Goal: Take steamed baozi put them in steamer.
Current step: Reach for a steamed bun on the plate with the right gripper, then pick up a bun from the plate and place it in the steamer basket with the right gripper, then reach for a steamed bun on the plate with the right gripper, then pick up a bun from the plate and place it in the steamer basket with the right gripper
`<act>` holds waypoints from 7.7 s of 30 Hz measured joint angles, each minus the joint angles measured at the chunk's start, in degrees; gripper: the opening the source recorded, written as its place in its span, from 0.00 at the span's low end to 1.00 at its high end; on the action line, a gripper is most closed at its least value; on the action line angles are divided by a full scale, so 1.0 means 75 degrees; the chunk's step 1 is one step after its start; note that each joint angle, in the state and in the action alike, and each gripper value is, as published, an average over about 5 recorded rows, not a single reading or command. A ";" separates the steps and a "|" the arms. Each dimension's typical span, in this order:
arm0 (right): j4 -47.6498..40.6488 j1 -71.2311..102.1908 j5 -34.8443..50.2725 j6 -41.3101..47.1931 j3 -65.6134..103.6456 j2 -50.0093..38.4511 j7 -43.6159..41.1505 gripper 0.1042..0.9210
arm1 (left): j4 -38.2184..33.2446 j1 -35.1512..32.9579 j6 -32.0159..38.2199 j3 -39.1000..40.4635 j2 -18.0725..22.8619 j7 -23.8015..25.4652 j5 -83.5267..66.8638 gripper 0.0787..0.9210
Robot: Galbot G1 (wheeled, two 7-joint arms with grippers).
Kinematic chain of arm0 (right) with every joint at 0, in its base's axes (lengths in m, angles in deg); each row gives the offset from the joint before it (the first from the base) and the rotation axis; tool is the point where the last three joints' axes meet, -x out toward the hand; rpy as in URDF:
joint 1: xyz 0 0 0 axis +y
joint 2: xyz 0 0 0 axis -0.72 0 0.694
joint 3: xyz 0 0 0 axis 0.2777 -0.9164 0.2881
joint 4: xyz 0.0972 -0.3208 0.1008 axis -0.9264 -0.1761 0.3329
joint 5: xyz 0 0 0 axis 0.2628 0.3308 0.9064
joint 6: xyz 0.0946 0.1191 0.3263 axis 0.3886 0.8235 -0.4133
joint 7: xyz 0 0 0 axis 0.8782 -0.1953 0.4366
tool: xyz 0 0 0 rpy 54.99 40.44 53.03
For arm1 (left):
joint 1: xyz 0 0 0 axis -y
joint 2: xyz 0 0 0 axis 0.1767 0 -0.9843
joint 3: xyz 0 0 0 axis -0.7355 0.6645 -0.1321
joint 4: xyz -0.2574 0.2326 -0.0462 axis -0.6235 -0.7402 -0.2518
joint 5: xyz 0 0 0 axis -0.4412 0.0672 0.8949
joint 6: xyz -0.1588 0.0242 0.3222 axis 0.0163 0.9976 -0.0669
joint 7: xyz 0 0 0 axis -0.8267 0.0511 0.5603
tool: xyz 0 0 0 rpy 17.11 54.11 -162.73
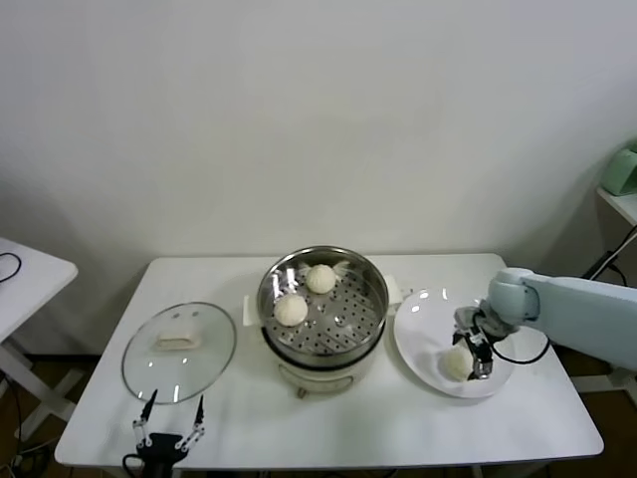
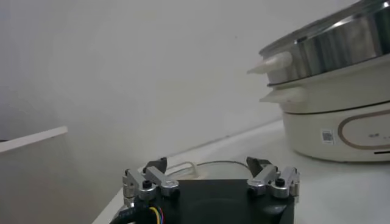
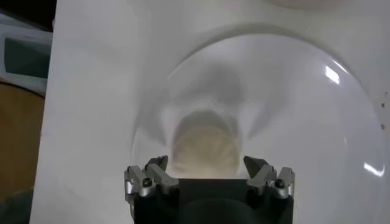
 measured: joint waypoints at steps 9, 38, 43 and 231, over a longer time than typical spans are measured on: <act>-0.0055 0.0105 -0.0093 -0.0040 0.0098 0.0002 -0.0074 0.73 | -0.0010 -0.0013 0.0009 -0.0008 -0.0001 0.0010 -0.0003 0.88; 0.0996 -0.4512 0.0958 -0.1931 -0.1794 0.0801 -0.1326 0.66 | -0.0165 -0.0160 -0.0015 -0.0062 -0.0004 -0.0005 0.0008 0.88; 0.1359 -0.5374 0.1340 -0.2462 -0.1833 0.1260 -0.1498 0.68 | -0.0165 -0.0147 -0.0006 -0.0040 -0.0016 -0.0006 0.0012 0.88; 0.0725 -0.2564 0.2162 0.0624 -0.0621 0.2680 0.0774 0.56 | 0.0091 -0.0009 0.0045 -0.0316 -0.0078 0.0035 0.0167 0.88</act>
